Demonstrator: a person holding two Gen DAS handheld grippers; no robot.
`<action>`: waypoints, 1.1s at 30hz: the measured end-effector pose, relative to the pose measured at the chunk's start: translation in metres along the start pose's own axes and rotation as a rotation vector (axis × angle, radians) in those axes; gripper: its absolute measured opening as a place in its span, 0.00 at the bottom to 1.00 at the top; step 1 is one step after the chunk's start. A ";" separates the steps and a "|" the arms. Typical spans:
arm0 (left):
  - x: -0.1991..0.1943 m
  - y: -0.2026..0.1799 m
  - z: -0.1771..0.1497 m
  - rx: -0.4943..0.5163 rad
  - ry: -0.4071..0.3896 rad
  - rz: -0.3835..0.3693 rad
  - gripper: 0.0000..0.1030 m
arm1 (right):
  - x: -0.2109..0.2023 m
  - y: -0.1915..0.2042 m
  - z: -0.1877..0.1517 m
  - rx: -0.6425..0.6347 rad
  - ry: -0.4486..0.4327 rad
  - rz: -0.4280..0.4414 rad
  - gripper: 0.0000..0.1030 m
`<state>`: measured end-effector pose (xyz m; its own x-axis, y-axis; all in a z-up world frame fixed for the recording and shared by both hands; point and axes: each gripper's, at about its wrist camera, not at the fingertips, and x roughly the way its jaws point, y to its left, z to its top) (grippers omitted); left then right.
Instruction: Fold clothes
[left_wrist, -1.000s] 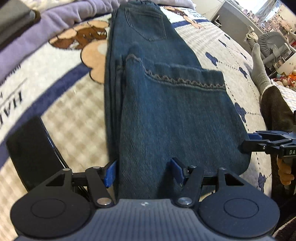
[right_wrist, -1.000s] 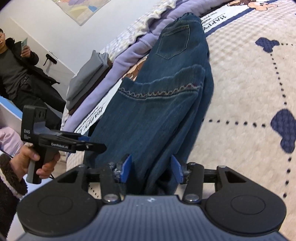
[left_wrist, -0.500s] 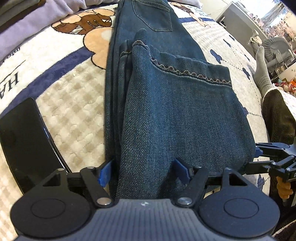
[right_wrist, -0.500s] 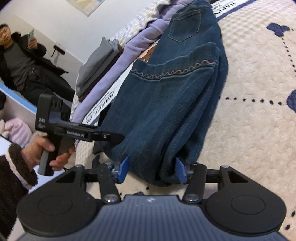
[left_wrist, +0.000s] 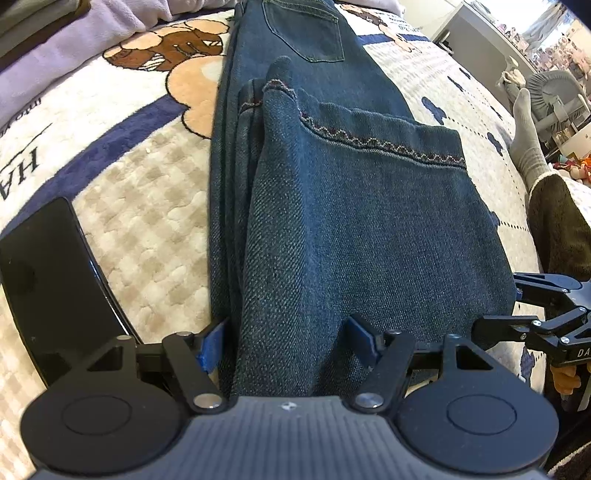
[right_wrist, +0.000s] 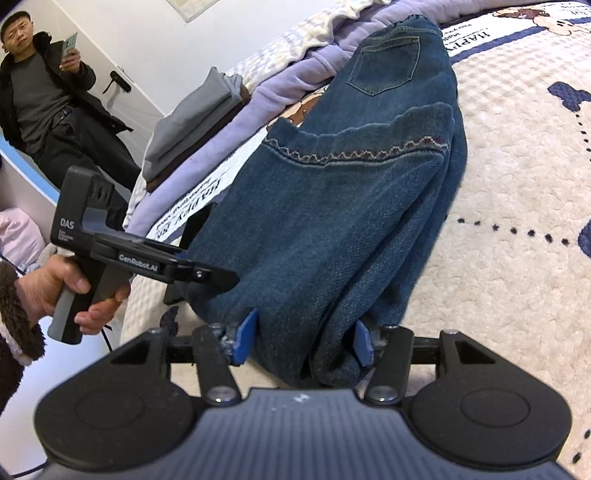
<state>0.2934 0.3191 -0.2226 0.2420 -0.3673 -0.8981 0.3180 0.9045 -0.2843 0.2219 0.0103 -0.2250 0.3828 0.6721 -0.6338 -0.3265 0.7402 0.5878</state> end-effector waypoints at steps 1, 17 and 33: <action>0.000 0.000 -0.001 0.000 -0.002 0.000 0.67 | 0.002 0.000 0.000 -0.001 0.001 0.000 0.56; 0.001 -0.001 0.000 -0.006 0.003 0.002 0.67 | 0.014 0.007 0.004 -0.040 0.006 0.004 0.47; -0.008 -0.006 -0.007 -0.025 -0.051 -0.032 0.33 | -0.002 0.002 0.013 -0.062 0.064 0.151 0.18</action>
<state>0.2828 0.3178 -0.2159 0.2783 -0.4057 -0.8706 0.3035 0.8971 -0.3211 0.2322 0.0101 -0.2162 0.2704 0.7740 -0.5725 -0.4297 0.6292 0.6477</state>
